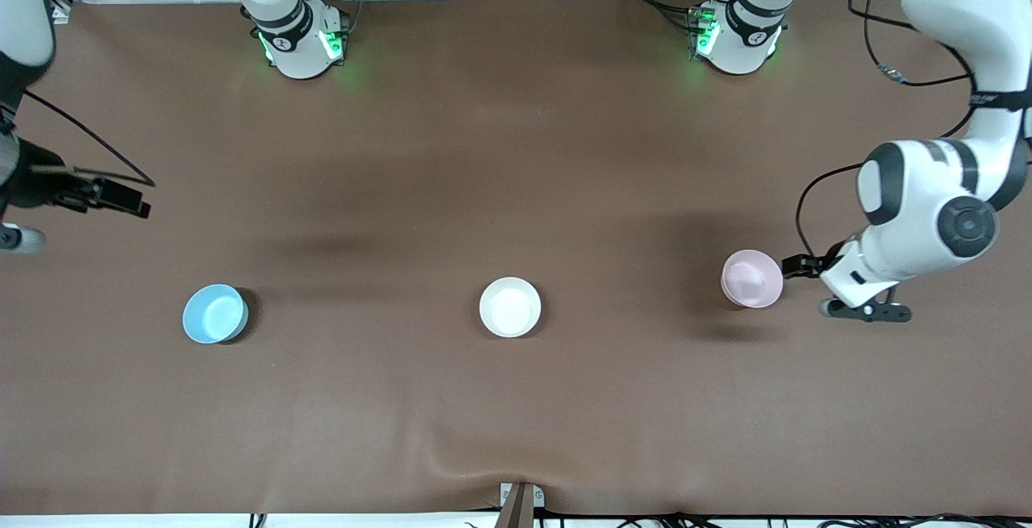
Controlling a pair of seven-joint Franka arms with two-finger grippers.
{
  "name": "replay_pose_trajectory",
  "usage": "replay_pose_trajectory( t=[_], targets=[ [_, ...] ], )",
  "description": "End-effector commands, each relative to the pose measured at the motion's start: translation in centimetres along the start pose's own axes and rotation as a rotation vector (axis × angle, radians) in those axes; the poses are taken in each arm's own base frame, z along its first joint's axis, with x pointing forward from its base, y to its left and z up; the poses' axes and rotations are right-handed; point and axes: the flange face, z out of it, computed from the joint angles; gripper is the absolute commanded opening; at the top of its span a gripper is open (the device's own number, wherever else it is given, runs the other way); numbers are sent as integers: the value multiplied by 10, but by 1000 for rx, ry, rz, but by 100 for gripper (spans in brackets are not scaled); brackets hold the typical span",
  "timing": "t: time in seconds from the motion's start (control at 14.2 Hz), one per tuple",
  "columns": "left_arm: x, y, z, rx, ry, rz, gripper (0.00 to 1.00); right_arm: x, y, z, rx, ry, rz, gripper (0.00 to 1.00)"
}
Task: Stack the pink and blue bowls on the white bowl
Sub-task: 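Grasp the pink bowl with the left gripper while the right gripper grasps blue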
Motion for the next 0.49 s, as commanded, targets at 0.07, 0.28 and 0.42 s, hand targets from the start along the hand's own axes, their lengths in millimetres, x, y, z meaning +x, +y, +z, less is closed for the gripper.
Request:
replay_pose_trajectory(
  t=[0.07, 0.28, 0.42],
  targets=[
    [1, 8, 39, -12, 25, -4, 89, 30, 6, 41, 6, -2, 3, 100],
    [-10, 10, 58, -10, 40, 8, 78, 54, 10, 85, 0, -6, 11, 100],
    [-12, 11, 64, -11, 31, 11, 67, 72, 11, 122, -5, -6, 14, 100]
  ],
)
